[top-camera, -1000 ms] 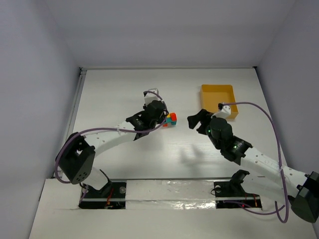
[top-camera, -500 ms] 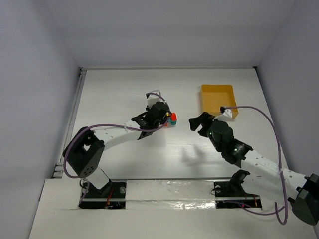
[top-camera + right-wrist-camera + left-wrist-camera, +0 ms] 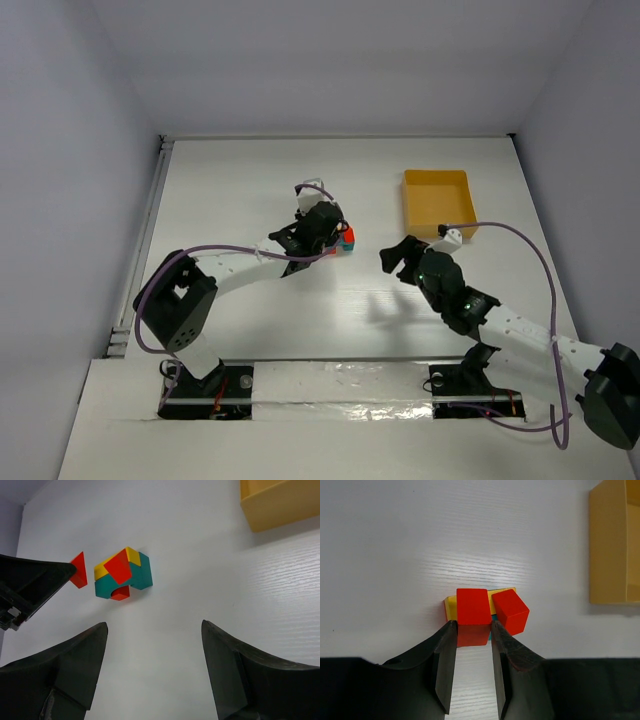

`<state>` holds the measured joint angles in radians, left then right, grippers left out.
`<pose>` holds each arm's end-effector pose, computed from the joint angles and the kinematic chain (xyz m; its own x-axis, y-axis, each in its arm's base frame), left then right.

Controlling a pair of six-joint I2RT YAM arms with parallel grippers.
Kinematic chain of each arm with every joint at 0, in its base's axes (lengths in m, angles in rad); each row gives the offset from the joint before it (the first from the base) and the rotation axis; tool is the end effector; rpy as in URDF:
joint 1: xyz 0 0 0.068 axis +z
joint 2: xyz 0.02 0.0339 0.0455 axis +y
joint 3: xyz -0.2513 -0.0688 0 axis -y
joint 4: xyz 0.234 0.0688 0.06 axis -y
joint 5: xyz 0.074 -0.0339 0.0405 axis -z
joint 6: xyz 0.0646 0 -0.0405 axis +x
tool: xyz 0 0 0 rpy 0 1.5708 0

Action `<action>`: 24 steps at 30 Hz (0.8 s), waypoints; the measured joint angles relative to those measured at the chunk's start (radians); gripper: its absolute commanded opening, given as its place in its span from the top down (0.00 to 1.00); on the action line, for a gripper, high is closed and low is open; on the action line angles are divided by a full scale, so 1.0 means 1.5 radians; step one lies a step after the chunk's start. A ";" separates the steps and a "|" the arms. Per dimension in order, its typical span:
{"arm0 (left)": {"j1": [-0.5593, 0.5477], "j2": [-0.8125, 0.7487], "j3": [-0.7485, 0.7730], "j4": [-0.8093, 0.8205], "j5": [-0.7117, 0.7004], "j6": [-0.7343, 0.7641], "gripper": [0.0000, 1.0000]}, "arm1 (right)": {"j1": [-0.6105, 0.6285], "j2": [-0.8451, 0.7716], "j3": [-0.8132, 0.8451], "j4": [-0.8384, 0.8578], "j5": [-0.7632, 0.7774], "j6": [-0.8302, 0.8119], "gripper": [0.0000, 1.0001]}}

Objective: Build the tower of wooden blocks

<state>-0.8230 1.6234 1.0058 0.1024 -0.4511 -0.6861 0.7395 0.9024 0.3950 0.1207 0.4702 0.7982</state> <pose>0.2748 -0.2549 0.2128 -0.5138 -0.2844 -0.8094 0.0987 0.9176 -0.3851 0.1821 0.1265 0.1998 -0.4027 0.4967 -0.7688 -0.0034 0.8391 0.5440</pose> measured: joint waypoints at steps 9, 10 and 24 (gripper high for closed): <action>-0.001 0.000 0.002 -0.003 -0.014 -0.013 0.82 | 0.000 -0.025 -0.003 0.007 0.006 0.005 0.19; -0.002 0.000 0.002 -0.003 -0.014 -0.014 0.82 | 0.000 -0.025 -0.003 0.008 0.006 0.005 0.19; -0.013 0.029 0.012 -0.021 -0.028 -0.030 0.75 | 0.000 -0.004 -0.003 0.015 0.002 0.005 0.18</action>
<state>-0.8425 1.6672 1.0245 0.0708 -0.4938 -0.7315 0.7395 0.8963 0.3912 0.1429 0.4732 0.8051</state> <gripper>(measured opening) 0.272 0.815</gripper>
